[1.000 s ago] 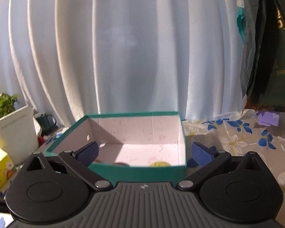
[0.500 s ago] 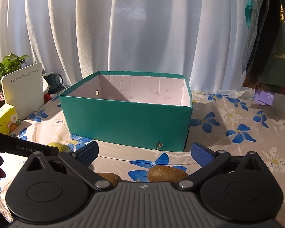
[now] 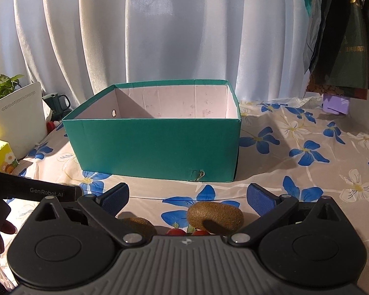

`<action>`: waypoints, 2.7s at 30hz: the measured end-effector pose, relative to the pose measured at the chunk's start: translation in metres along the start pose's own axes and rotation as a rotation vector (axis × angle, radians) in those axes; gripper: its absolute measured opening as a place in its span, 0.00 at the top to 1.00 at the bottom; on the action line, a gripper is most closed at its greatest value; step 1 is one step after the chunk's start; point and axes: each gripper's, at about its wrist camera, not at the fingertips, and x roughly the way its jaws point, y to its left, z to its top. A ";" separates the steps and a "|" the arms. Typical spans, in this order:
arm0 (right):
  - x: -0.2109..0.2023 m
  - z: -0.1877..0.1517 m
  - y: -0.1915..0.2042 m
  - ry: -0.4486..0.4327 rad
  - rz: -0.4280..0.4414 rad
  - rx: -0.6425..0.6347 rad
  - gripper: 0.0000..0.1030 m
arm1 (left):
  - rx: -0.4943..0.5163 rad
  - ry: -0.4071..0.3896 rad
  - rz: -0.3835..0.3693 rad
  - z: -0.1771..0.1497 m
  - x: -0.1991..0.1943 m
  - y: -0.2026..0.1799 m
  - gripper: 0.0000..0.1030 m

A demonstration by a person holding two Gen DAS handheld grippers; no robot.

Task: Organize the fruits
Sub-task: 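Grasp the large yellow pear with the left tool while the right tool grasps the brown kiwi, then lift the yellow pear and kiwi and carry both toward the teal box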

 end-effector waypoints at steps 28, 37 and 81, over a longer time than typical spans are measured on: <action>0.005 -0.005 -0.005 0.039 -0.025 0.013 0.01 | -0.012 0.094 -0.052 0.000 0.025 -0.006 0.34; 0.023 -0.006 -0.007 0.087 -0.076 0.022 0.04 | -0.034 0.000 -0.037 0.001 -0.021 0.011 0.34; 0.058 -0.002 -0.024 0.196 -0.139 0.091 0.34 | -0.018 0.022 -0.067 0.009 -0.032 -0.004 0.34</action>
